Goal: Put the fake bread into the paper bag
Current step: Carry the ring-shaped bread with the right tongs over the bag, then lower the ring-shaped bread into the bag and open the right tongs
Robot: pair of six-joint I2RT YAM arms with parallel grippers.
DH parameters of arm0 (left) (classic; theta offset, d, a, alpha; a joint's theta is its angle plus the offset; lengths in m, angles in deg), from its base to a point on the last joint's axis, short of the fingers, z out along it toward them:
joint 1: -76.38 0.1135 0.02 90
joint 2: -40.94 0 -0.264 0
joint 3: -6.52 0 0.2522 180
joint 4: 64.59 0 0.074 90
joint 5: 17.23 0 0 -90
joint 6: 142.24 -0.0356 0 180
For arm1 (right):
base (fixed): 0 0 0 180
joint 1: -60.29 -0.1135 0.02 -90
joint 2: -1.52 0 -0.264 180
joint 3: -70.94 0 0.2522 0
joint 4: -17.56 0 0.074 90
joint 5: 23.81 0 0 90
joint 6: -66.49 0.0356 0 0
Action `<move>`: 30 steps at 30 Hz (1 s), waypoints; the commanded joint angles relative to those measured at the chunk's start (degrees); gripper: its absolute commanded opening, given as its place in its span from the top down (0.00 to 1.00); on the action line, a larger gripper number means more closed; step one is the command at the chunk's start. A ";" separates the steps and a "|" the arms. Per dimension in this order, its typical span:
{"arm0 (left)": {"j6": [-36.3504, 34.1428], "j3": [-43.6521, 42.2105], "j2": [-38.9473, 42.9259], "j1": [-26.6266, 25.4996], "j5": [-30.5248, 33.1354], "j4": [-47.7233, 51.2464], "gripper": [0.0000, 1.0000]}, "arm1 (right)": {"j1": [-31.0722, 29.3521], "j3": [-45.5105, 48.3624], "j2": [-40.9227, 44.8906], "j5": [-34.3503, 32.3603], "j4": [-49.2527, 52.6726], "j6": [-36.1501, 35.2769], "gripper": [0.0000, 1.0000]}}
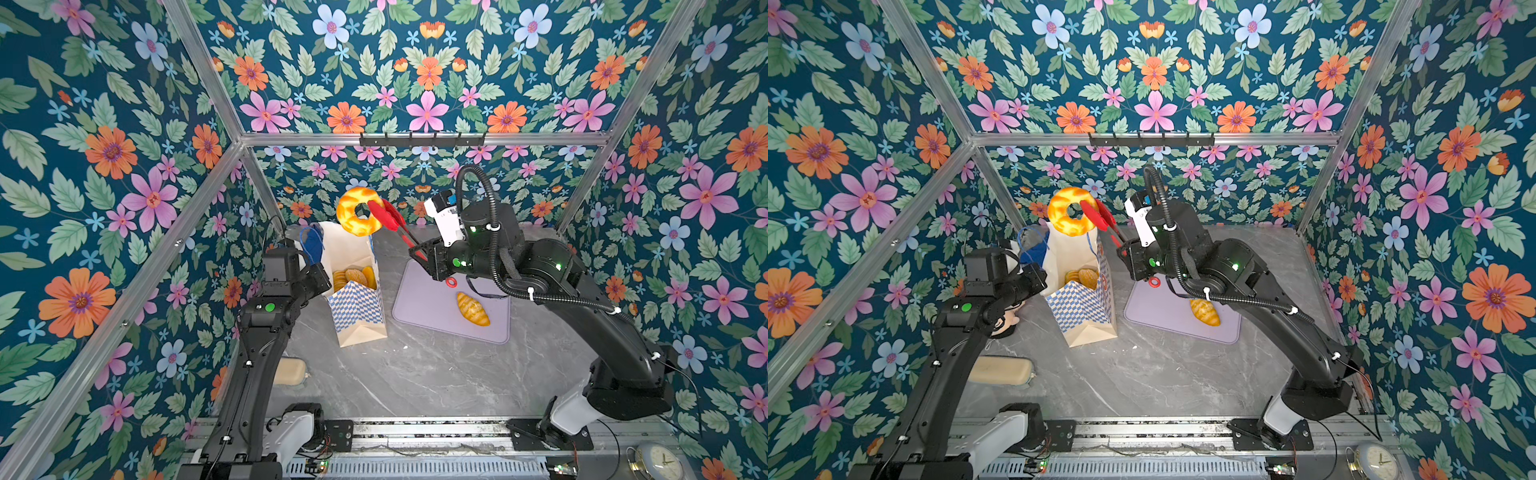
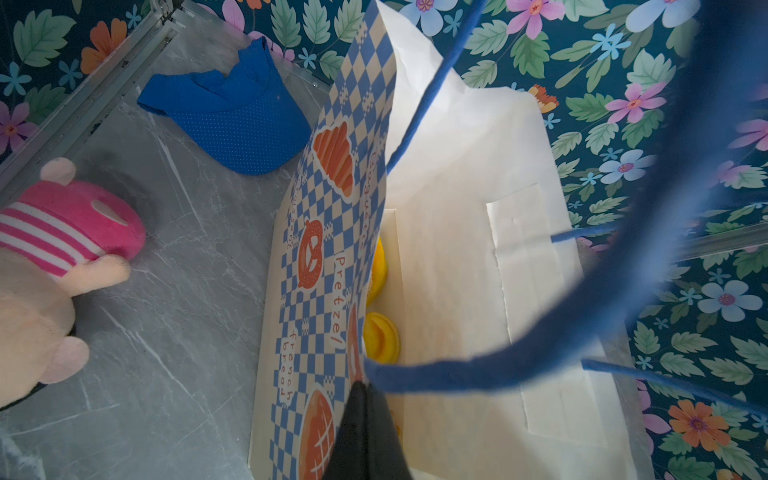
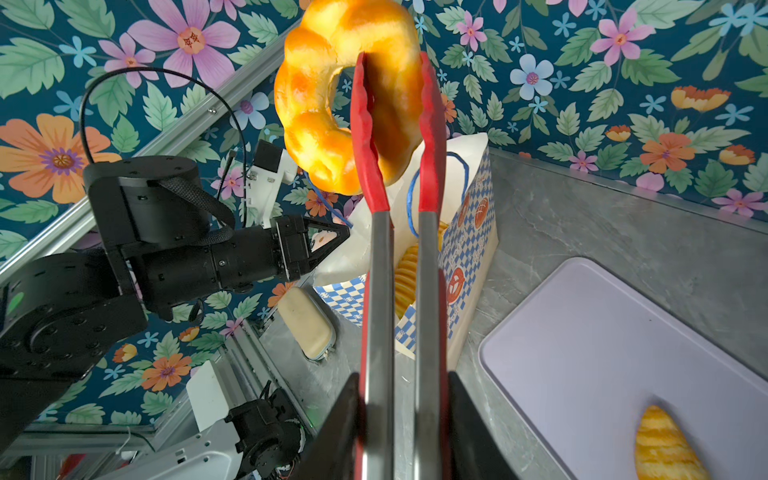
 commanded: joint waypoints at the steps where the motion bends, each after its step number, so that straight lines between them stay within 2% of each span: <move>1: -0.06 -0.22 0.07 -0.04 0.00 0.16 0.98 | -0.69 -3.53 -1.50 -2.93 0.58 -1.70 0.69; 16: -0.24 -0.36 0.12 -0.01 -0.16 0.15 0.98 | -1.91 -18.46 -15.07 -3.98 6.78 -1.51 0.69; 30: -0.24 -0.37 0.10 -0.02 -0.06 0.15 0.98 | -1.99 -24.25 -21.97 -4.62 11.11 -2.73 0.69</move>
